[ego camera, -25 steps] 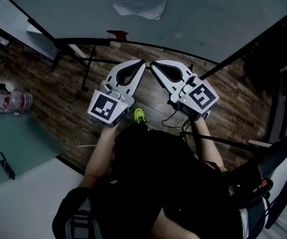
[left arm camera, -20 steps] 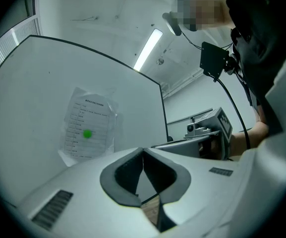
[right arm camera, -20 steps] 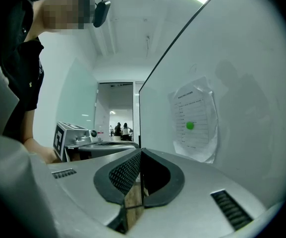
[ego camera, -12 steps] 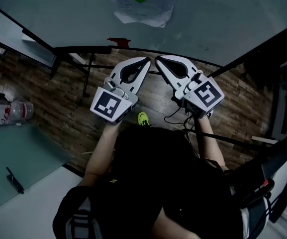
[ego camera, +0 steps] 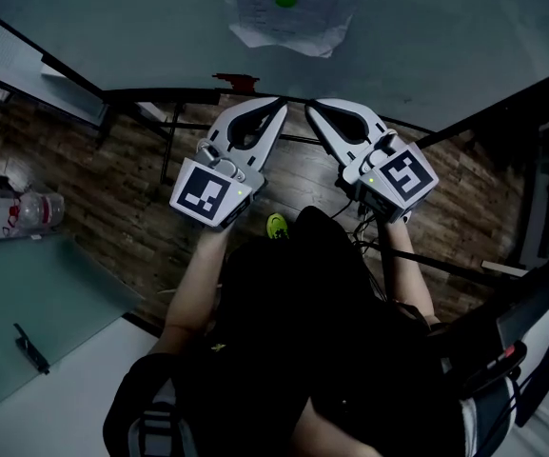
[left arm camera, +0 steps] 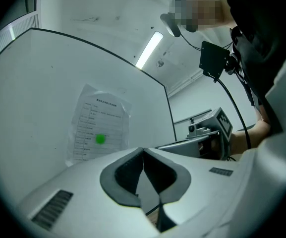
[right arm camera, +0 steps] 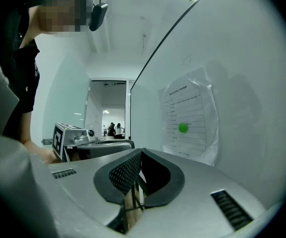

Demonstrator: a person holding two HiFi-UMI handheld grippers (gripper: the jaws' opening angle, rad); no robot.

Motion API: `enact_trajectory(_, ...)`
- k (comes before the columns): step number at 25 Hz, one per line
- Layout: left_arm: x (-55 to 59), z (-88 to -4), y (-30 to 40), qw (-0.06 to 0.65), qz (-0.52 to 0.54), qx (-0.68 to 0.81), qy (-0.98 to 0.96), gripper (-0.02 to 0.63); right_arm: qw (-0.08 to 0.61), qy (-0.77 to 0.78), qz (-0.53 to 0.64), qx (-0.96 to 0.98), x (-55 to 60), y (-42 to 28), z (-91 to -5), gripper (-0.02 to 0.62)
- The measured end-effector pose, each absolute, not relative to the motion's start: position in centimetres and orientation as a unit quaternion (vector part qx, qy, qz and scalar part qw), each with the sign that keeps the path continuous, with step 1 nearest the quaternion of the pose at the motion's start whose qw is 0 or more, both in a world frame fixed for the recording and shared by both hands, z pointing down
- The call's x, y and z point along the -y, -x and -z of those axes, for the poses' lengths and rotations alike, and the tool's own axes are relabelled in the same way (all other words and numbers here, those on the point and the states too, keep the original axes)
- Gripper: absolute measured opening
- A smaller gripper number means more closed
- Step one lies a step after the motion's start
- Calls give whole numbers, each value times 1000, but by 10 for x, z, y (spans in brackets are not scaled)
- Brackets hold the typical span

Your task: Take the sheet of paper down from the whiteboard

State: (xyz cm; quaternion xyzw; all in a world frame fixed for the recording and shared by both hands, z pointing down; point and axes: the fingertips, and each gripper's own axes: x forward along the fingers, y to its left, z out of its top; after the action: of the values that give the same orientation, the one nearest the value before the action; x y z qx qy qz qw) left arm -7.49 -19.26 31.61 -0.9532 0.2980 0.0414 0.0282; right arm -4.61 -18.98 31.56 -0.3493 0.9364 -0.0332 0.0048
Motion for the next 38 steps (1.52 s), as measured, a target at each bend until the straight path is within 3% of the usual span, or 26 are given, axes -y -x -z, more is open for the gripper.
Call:
enact_trajectory(21,246,-307,61,43,-39,-312,948,38,-14,340,34,-940,239,36,-316,60)
enact_trajectory(38,298,-296,59,94,-9,-334,938,110,-46,339,32,-939,274,27,-314,100)
